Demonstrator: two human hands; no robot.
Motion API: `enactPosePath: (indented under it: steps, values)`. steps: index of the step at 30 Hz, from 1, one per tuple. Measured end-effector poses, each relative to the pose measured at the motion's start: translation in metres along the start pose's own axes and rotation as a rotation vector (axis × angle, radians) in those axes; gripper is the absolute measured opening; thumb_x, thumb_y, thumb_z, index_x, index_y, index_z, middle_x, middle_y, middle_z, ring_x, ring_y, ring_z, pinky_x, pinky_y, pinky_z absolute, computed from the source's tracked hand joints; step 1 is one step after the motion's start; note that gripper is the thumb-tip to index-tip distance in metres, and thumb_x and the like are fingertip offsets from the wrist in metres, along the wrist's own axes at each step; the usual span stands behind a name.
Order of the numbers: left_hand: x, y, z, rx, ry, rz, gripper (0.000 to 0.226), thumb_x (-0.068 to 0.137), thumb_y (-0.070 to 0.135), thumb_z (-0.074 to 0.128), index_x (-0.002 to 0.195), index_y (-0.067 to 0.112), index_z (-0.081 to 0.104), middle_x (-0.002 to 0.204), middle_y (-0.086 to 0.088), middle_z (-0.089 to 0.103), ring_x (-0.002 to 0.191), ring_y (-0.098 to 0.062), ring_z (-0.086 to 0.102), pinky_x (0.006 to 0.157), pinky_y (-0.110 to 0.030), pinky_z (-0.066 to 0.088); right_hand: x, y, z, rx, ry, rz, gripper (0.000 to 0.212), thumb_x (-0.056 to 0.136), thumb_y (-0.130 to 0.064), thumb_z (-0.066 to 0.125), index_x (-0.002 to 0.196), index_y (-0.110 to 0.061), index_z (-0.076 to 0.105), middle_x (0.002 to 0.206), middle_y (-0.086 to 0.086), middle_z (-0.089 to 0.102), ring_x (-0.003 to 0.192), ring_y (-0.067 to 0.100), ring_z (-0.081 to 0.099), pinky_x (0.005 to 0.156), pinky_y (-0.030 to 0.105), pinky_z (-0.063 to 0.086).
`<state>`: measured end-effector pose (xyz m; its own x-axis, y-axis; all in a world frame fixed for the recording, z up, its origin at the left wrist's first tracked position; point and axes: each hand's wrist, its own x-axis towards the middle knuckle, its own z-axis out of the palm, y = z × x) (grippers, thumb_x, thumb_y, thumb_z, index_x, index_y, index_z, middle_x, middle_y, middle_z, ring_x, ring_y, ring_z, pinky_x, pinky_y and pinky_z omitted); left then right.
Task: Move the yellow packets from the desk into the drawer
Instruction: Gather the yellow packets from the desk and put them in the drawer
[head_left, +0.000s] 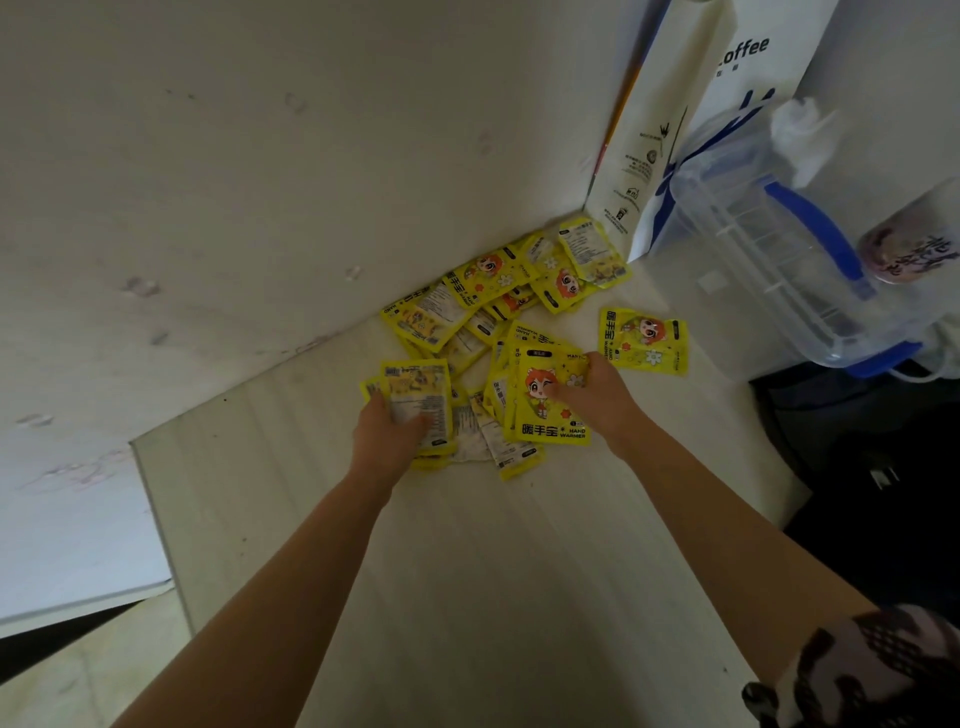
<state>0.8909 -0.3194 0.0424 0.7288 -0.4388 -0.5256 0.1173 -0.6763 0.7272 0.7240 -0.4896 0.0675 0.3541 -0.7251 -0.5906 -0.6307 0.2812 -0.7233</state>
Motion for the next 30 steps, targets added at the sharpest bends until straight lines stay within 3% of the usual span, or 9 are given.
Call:
enactPosePath:
  steps: [5,12,18,22,30]
  values:
    - [-0.017,-0.005,0.001,-0.02,0.017,-0.02,0.032,0.077,0.018,0.074,0.103,0.018,0.056,0.108,-0.006,0.066,0.097,-0.027,0.064,0.087,-0.048,0.054,-0.016,0.008,0.0,0.056,0.003,-0.018,0.038,0.081,-0.016,0.074,0.109,-0.018,0.048,0.111,0.004,0.06,0.102,0.023,0.061,0.082,0.036,0.053]
    - [-0.055,-0.018,0.004,-0.074,0.035,-0.033,0.035,0.078,0.018,0.074,0.106,0.02,0.052,0.107,-0.005,0.063,0.096,-0.027,0.064,0.086,-0.048,0.055,-0.056,0.018,-0.004,0.145,-0.029,-0.05,0.037,0.081,-0.014,0.073,0.109,-0.018,0.049,0.099,-0.004,0.059,0.086,0.013,0.061,0.059,0.02,0.047]
    - [-0.097,-0.034,0.007,-0.119,0.016,-0.057,0.035,0.079,0.017,0.074,0.107,0.019,0.052,0.107,-0.004,0.064,0.095,-0.025,0.065,0.084,-0.046,0.055,-0.098,0.033,-0.009,0.228,-0.056,-0.042,0.038,0.082,-0.013,0.073,0.112,-0.017,0.05,0.096,-0.005,0.062,0.085,0.011,0.062,0.06,0.022,0.049]
    - [-0.127,-0.044,0.009,-0.165,-0.028,-0.054,0.033,0.08,0.015,0.073,0.106,0.017,0.053,0.103,-0.002,0.064,0.091,-0.022,0.066,0.078,-0.041,0.056,-0.129,0.049,-0.009,0.269,-0.066,-0.029,0.037,0.081,-0.011,0.073,0.111,-0.018,0.052,0.101,-0.001,0.066,0.091,0.017,0.066,0.071,0.031,0.056]
    - [-0.171,-0.068,0.004,-0.169,-0.101,-0.039,0.029,0.079,0.014,0.073,0.102,0.019,0.056,0.102,-0.003,0.067,0.09,-0.023,0.068,0.077,-0.045,0.058,-0.194,0.088,-0.003,0.347,-0.025,0.016,0.037,0.082,-0.01,0.072,0.112,-0.015,0.052,0.105,0.003,0.067,0.09,0.019,0.067,0.066,0.029,0.055]
